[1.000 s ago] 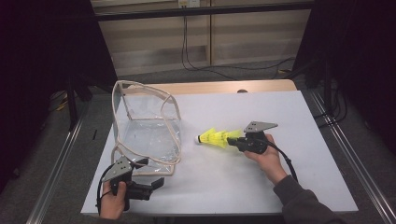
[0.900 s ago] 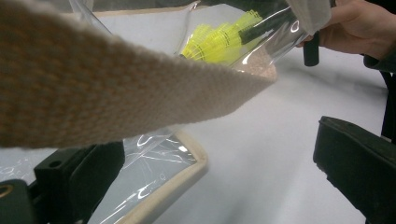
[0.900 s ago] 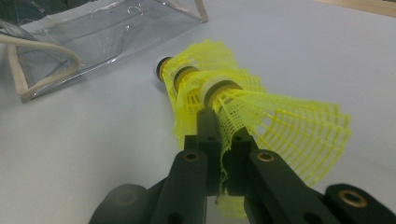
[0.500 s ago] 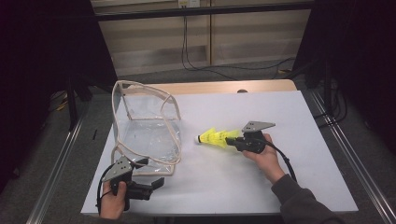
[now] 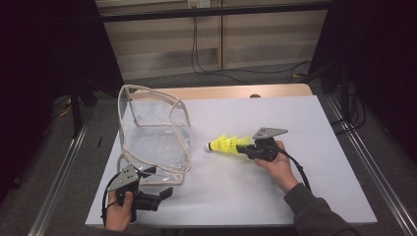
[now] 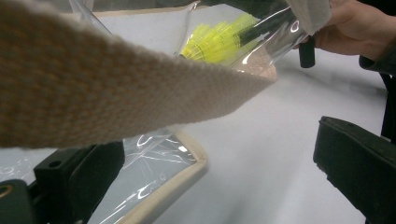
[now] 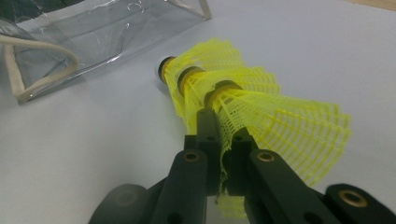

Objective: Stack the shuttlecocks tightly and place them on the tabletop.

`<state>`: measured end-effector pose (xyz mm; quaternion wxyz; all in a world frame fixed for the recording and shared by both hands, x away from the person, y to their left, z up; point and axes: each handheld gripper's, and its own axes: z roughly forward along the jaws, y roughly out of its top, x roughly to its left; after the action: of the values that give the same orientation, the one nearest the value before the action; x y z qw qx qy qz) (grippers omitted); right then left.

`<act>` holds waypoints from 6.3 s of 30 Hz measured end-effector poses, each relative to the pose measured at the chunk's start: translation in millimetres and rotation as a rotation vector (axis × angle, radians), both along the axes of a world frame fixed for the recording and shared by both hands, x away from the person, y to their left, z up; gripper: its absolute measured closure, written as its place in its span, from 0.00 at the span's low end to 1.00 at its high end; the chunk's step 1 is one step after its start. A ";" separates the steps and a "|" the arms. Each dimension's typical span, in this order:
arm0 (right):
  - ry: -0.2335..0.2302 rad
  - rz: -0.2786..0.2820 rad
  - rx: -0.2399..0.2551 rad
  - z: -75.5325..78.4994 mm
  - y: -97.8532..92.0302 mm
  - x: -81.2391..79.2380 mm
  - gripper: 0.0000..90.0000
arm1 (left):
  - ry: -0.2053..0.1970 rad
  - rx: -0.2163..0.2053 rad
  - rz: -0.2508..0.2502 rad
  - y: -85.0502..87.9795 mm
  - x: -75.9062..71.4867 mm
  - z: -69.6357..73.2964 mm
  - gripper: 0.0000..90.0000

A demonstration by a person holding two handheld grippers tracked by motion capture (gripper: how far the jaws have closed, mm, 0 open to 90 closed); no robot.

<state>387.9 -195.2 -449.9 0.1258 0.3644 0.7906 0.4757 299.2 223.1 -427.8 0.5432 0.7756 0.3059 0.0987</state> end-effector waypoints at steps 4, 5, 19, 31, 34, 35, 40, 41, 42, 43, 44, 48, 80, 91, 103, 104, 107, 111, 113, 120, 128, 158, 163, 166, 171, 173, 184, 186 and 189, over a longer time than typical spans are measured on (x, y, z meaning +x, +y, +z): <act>0.000 0.001 -0.004 -0.4 0.6 -0.1 0.98 | 0.000 -0.001 0.001 0.0 0.0 0.0 0.02; 0.000 0.003 -0.006 -0.6 0.8 -0.1 0.98 | 0.000 0.000 0.001 -0.1 0.0 0.0 0.02; 0.003 0.013 -0.013 -2.7 4.1 0.0 0.98 | -0.001 -0.001 0.001 0.0 0.1 -0.1 0.02; 0.009 0.002 -0.032 -4.4 3.4 -0.7 0.86 | -0.001 -0.002 0.002 0.1 0.4 0.0 0.02; 0.010 -0.004 -0.035 -4.0 2.2 -2.1 0.82 | -0.001 -0.002 0.002 0.1 0.4 0.0 0.02; 0.011 -0.005 -0.039 -3.6 1.7 -2.6 0.81 | 0.000 -0.003 0.000 0.2 0.5 0.0 0.02; 0.017 -0.008 -0.043 -1.3 -1.7 -7.0 0.78 | -0.001 -0.002 0.002 0.1 0.5 0.1 0.02; 0.015 -0.009 -0.041 -1.4 -2.6 -8.4 0.77 | -0.002 0.000 0.001 0.3 0.6 0.1 0.02; 0.014 -0.014 -0.040 -1.7 -3.9 -9.7 0.78 | -0.002 0.000 0.002 0.2 0.6 0.1 0.02; 0.013 -0.013 -0.041 -2.1 -5.4 -10.6 0.78 | -0.003 0.000 0.003 0.1 0.6 0.2 0.02; 0.016 -0.016 -0.045 -2.2 -7.1 -11.8 0.78 | -0.002 0.000 0.003 0.0 0.5 0.2 0.02; 0.021 -0.032 -0.032 -1.7 -15.0 -15.1 0.78 | -0.002 -0.002 0.003 -0.2 0.7 0.3 0.02; 0.017 0.002 0.009 -2.4 -4.1 -14.6 1.00 | -0.004 0.000 0.005 -0.5 0.4 0.2 0.02; 0.015 0.002 0.016 -2.6 -1.4 -12.8 1.00 | -0.003 0.001 0.005 -0.6 0.4 0.2 0.02; 0.015 -0.007 0.021 -2.7 -0.3 -11.5 1.00 | -0.003 -0.002 0.006 -0.7 0.4 0.2 0.02; 0.014 -0.008 0.021 -2.8 -0.1 -11.4 1.00 | -0.004 0.000 0.005 -0.5 0.4 0.2 0.02; 0.013 -0.007 0.022 -2.9 0.3 -11.2 1.00 | -0.004 0.000 0.005 -0.6 0.5 0.2 0.02; 0.011 -0.008 0.022 -2.6 0.6 -10.9 1.00 | -0.003 -0.002 0.006 -0.6 0.4 0.3 0.02; 0.011 -0.010 0.025 -2.2 0.6 -10.7 1.00 | -0.003 -0.001 0.006 -0.6 0.4 0.3 0.02; 0.006 -0.015 0.025 -1.0 0.1 -9.5 1.00 | -0.003 -0.002 0.006 -0.6 0.5 0.3 0.02; 0.006 -0.016 0.028 -1.3 1.5 -8.6 1.00 | -0.003 -0.003 0.006 -0.3 0.6 0.3 0.02; 0.035 -0.067 0.043 -1.7 3.7 -10.0 0.50 | -0.004 0.000 0.004 -0.1 0.4 0.3 0.02; 0.045 -0.096 0.063 -0.6 4.9 -9.7 0.37 | -0.004 0.000 0.004 -0.3 0.4 0.2 0.02; 0.058 -0.100 0.076 -0.5 5.6 -9.5 0.32 | -0.004 0.000 0.005 -0.1 0.4 0.2 0.02; 0.063 -0.114 0.076 -1.3 7.7 -8.8 0.25 | -0.004 0.000 0.005 -0.1 0.4 0.1 0.02; 0.066 -0.114 0.069 -2.0 9.0 -8.4 0.23 | -0.005 0.001 0.005 0.0 0.5 0.1 0.02; 0.097 -0.099 0.074 -1.0 19.6 -5.9 0.19 | -0.004 0.000 0.004 0.0 0.3 -0.1 0.02; 0.101 -0.096 0.076 -1.0 22.5 -5.6 0.19 | -0.003 -0.003 0.005 -0.1 0.3 -0.2 0.02; 0.095 -0.092 0.070 -0.8 25.9 -5.0 0.18 | -0.003 -0.006 0.003 0.2 0.4 -0.4 0.02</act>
<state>382.9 -169.3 -450.7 0.0970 0.4267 0.7610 0.4789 299.6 223.3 -428.2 0.5458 0.7735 0.3065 0.0995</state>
